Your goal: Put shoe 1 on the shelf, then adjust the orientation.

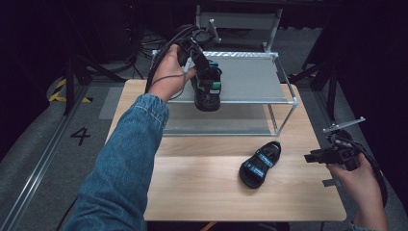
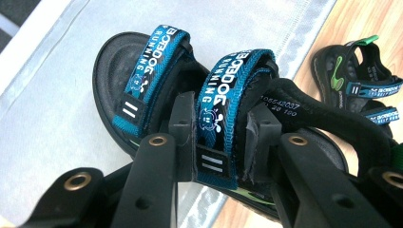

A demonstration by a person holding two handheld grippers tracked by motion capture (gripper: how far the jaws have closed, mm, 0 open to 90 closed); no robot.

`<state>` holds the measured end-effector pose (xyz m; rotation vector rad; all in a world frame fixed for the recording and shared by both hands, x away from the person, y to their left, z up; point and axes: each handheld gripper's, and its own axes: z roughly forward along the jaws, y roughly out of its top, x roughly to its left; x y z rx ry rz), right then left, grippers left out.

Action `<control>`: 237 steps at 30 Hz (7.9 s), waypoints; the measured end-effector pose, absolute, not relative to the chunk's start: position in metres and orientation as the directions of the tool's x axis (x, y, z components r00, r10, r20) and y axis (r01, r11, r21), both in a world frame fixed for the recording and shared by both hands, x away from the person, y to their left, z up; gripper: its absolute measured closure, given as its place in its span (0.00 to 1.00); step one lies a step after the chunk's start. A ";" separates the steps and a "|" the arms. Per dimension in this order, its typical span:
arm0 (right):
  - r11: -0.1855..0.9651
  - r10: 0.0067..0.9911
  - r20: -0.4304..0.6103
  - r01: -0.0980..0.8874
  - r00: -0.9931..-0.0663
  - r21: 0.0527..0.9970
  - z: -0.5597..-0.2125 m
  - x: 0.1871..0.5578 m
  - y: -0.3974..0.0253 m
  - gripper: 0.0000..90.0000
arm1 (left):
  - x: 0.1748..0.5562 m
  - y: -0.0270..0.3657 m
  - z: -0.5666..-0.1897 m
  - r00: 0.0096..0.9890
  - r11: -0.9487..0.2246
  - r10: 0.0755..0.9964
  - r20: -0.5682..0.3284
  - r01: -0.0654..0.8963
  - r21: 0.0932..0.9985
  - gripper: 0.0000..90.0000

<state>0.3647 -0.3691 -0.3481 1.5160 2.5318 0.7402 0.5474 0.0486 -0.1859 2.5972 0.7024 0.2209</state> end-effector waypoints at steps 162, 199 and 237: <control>0.544 0.797 0.055 0.755 -0.601 0.366 -0.349 0.419 -0.287 0.63 | 0.417 0.168 -0.323 0.665 -0.465 0.738 -0.112 0.622 0.630 0.54; 0.552 0.804 0.106 0.800 -0.586 0.236 -0.356 0.351 -0.300 0.95 | 0.423 0.171 -0.335 0.650 -0.501 0.757 -0.073 0.648 0.573 0.45; 0.688 0.675 0.041 0.648 -0.737 0.327 -0.394 0.384 -0.260 0.78 | 0.422 0.183 -0.338 0.638 -0.486 0.765 -0.087 0.662 0.571 0.51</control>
